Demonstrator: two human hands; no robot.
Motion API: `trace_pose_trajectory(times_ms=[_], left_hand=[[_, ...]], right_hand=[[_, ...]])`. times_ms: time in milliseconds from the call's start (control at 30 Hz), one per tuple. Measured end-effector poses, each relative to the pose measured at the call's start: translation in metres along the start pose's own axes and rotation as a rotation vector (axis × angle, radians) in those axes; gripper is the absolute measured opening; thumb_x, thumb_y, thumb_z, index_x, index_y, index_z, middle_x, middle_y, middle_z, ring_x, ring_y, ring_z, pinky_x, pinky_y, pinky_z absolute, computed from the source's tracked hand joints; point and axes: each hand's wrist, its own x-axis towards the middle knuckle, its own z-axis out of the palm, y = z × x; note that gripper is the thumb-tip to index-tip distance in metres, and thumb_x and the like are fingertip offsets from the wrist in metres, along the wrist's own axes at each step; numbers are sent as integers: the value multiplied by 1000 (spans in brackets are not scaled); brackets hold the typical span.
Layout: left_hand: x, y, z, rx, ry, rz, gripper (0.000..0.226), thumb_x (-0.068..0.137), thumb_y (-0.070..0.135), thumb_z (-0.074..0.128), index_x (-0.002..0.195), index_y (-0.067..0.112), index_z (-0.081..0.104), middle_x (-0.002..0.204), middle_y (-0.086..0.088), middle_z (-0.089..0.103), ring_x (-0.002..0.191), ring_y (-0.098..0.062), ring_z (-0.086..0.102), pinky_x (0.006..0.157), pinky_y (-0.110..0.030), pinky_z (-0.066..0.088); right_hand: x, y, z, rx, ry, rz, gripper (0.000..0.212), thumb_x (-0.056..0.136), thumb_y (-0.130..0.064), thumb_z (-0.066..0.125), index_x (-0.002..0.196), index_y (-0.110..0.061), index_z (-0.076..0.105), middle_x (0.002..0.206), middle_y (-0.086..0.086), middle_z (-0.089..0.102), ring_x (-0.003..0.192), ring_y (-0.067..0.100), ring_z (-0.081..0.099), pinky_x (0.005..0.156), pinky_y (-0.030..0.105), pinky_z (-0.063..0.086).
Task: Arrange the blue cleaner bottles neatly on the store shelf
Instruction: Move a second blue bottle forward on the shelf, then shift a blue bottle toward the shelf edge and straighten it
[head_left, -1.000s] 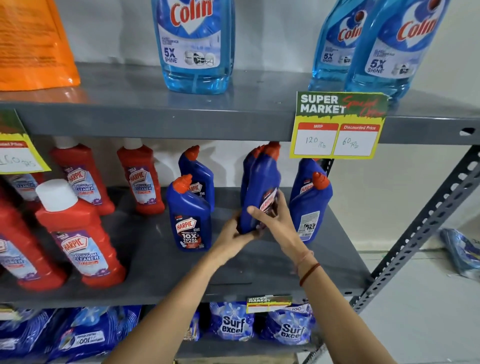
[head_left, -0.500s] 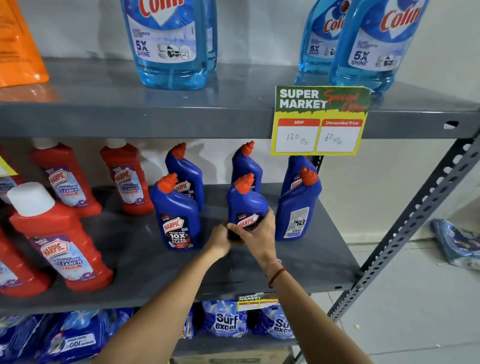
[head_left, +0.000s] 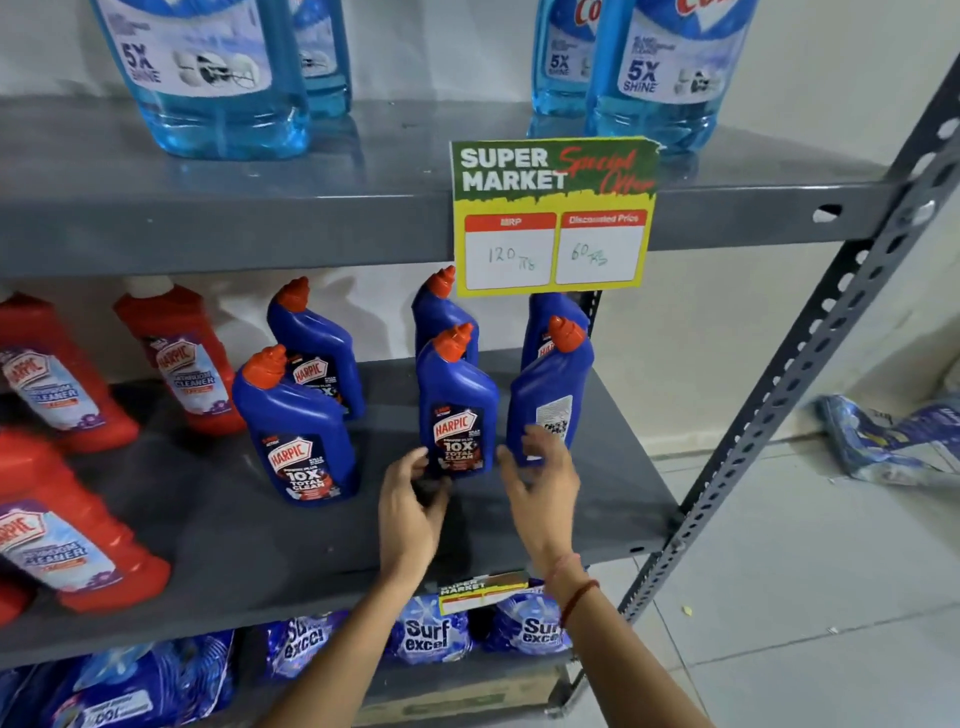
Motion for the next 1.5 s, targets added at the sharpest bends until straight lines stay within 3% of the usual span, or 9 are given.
trace_pose_trajectory(times_ms=[133, 267, 433, 600, 700, 867, 1000, 1167, 1500], left_hand=[[-17, 22, 26, -15, -138, 152, 42, 76, 7, 69, 115, 13, 55, 112, -3, 60, 102, -17, 59, 93, -33, 47], [-18, 49, 61, -9, -292, 135, 61, 81, 18, 66, 135, 11, 38, 141, -9, 44, 130, -20, 41, 102, -14, 26], [-26, 64, 82, -55, -252, 45, 67, 84, 14, 62, 140, 7, 27, 148, -12, 32, 136, -21, 32, 100, -6, 17], [-35, 68, 98, -169, -279, -26, 80, 79, 17, 68, 143, 11, 19, 148, -8, 34, 135, -14, 33, 105, -11, 24], [-33, 87, 106, -211, -255, -67, 92, 72, 34, 68, 143, 13, 15, 150, -7, 30, 135, -17, 35, 107, -15, 29], [-18, 102, 109, -293, -214, -49, 60, 85, 14, 56, 138, 14, 29, 139, 0, 41, 125, -11, 43, 101, -20, 35], [6, 92, 104, -442, -449, -62, 34, 69, 12, 68, 100, 17, 54, 85, 13, 65, 74, 7, 59, 66, -13, 48], [37, 100, 96, -395, -804, -99, 47, 79, -5, 63, 112, 25, 51, 102, 8, 64, 92, 3, 64, 77, -16, 53], [62, 103, 106, -127, -808, -81, 39, 70, -19, 63, 107, -9, 57, 75, 3, 58, 71, -4, 54, 59, -8, 49]], right_hand=[[34, 9, -29, 32, 128, 23, 48, 74, -23, 79, 113, -24, 51, 109, -3, 53, 102, 22, 57, 79, 41, 55], [84, 16, -48, 68, -138, 46, 81, 67, -14, 84, 133, -12, 39, 130, 9, 52, 117, 20, 52, 93, 17, 45], [111, 24, -47, 24, -413, 153, 66, 59, -13, 88, 115, -13, 54, 106, 4, 69, 96, 19, 68, 89, 53, 54], [93, 6, -42, 30, -209, 66, 60, 56, -15, 90, 107, -18, 56, 93, -5, 68, 84, 1, 65, 78, 23, 56], [75, -9, -40, 56, -17, 0, 60, 57, -21, 88, 106, -22, 54, 96, 1, 67, 85, 16, 64, 76, 24, 54], [64, -34, -48, 4, 124, 88, 54, 62, -22, 85, 107, -20, 55, 103, 4, 60, 80, 14, 56, 75, 26, 47], [69, -27, -60, -70, -23, 117, 68, 63, -28, 84, 121, -16, 51, 110, 3, 44, 104, 27, 55, 96, 40, 48], [76, -8, -71, 86, -130, 130, 92, 55, -39, 87, 131, -28, 37, 130, 3, 49, 119, 21, 52, 102, 44, 47], [91, 28, -65, 41, -24, 34, 78, 49, -37, 91, 111, -25, 46, 102, -1, 58, 93, 13, 59, 85, 32, 53]])
